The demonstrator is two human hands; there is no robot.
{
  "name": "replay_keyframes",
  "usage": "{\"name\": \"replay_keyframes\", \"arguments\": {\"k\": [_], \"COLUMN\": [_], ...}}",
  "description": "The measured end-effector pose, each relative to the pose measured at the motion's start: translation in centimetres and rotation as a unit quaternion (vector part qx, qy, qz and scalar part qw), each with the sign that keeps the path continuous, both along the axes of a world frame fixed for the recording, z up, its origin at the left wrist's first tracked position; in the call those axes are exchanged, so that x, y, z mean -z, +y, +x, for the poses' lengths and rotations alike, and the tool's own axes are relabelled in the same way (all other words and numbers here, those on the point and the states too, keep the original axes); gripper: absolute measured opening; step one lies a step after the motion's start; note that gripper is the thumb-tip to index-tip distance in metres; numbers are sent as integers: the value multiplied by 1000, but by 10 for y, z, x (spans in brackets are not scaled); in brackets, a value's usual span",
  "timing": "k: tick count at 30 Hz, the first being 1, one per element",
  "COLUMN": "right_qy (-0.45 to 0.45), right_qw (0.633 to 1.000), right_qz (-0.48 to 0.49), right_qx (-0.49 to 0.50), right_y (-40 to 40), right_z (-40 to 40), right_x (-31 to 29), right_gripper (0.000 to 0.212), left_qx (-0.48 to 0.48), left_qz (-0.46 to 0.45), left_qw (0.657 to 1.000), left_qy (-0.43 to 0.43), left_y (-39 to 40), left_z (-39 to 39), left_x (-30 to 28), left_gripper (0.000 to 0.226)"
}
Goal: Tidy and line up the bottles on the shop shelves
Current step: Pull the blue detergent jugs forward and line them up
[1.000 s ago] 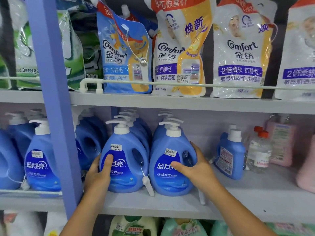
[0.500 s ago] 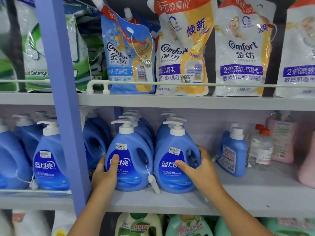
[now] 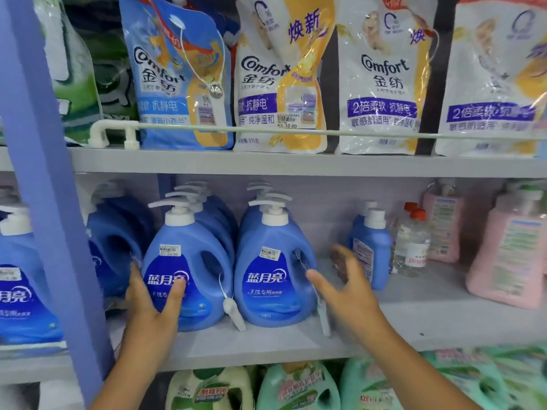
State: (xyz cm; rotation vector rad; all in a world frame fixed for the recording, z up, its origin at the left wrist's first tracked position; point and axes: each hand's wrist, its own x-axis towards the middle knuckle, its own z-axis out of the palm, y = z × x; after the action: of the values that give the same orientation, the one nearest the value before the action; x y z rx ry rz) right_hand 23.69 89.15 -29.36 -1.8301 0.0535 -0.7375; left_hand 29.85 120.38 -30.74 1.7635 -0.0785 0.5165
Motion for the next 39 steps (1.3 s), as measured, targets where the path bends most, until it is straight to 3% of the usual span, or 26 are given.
{"name": "replay_keyframes", "arguments": {"k": [1, 3, 5, 7, 9, 12, 15, 18, 21, 26, 29, 32, 35, 39], "right_qy": [-8, -19, 3, 40, 77, 121, 138, 151, 176, 78, 67, 145, 213, 179], "right_qw": [999, 993, 984, 983, 990, 983, 977, 982, 977, 987, 967, 926, 899, 905], "right_qz": [6, 23, 26, 20, 5, -77, -123, -111, -85, -140, -245, -348, -380, -385], "right_qx": [36, 113, 179, 177, 122, 114, 107, 6, -89, 16, 23, 6, -42, -30], "right_y": [-20, -64, -107, -135, -144, -148, -154, -163, -187, -230, -234, -231, -231, -234], "right_z": [-6, -14, -9, 10, 30, 46, 42, 26, 13, 31, 62, 91, 108, 121], "right_x": [-1, -4, -8, -16, -25, -29, -29, -32, -48, -87, -113, -131, -132, -127], "right_gripper": [64, 49, 39, 43, 44, 44, 49, 48, 45, 18, 32, 50, 70, 59], "left_qx": [-55, -134, -75, 42, 134, 191, 199, 178, 111, 97, 133, 196, 242, 234], "left_qz": [37, 74, 81, 88, 87, 117, 160, 155, 61, -67, -108, -116, -121, -110], "left_qw": [998, 978, 957, 944, 944, 963, 966, 972, 992, 990, 980, 967, 954, 959], "left_qy": [-19, -141, -268, -314, -288, -151, -49, -3, 23, 77, 103, 116, 131, 114], "left_y": [-7, -33, -74, -125, -180, -256, -314, -348, -360, -349, -338, -330, -326, -325], "left_z": [-9, -38, -70, -93, -104, -93, -64, -50, -47, -37, -39, -42, -41, -39], "left_x": [2, 1, -3, -8, -13, -13, -13, -9, -4, -2, -3, -2, 1, 4], "left_gripper": [82, 62, 42, 25, 21, 40, 49, 58, 54, 35, 39, 37, 36, 39]}}
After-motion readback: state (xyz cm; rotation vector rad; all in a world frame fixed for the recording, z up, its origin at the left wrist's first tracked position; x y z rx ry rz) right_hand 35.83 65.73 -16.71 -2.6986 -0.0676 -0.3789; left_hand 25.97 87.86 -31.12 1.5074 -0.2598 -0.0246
